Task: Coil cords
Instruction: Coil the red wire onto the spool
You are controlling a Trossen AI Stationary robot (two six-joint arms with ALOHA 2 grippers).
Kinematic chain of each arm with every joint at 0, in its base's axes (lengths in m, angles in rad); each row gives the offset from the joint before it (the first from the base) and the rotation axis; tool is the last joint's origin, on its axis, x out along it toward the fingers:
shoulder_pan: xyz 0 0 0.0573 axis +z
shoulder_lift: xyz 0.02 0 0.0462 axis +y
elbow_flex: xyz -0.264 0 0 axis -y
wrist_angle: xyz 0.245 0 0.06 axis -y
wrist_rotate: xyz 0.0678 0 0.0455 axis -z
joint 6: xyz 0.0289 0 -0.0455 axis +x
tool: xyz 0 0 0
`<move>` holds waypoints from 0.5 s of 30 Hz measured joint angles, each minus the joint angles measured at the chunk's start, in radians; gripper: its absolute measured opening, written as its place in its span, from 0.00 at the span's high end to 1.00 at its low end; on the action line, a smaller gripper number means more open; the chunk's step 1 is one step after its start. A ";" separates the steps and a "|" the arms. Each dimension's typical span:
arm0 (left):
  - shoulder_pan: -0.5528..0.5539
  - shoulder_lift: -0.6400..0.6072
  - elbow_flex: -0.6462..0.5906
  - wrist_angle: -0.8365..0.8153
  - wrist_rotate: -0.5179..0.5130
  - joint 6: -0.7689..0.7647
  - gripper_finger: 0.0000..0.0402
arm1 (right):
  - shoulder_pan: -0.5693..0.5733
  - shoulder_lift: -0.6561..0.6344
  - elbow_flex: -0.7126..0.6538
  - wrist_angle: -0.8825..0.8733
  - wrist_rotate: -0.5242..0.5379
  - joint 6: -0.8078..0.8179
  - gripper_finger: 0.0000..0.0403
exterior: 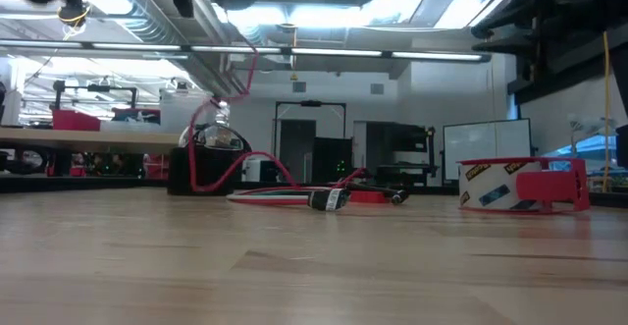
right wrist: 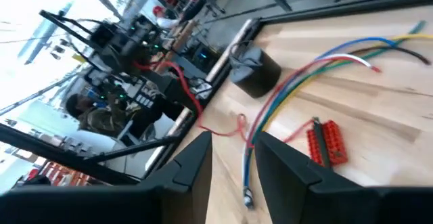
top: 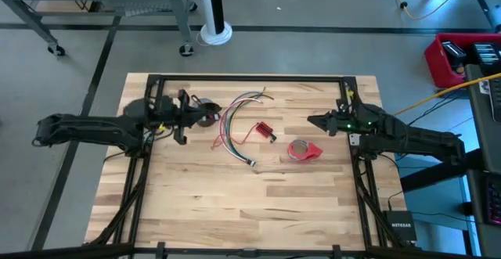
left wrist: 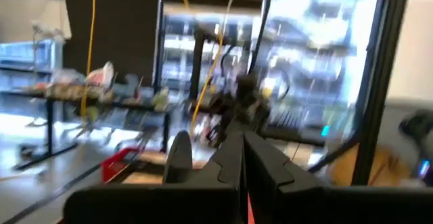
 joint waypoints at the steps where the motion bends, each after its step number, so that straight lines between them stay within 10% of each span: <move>1: -0.003 0.024 -0.030 0.084 0.000 -0.020 1.00 | 0.000 0.011 0.000 0.025 -0.005 0.000 0.71; 15: -0.063 0.529 0.077 0.360 0.011 -0.044 1.00 | 0.000 0.283 0.000 0.343 0.208 0.069 0.71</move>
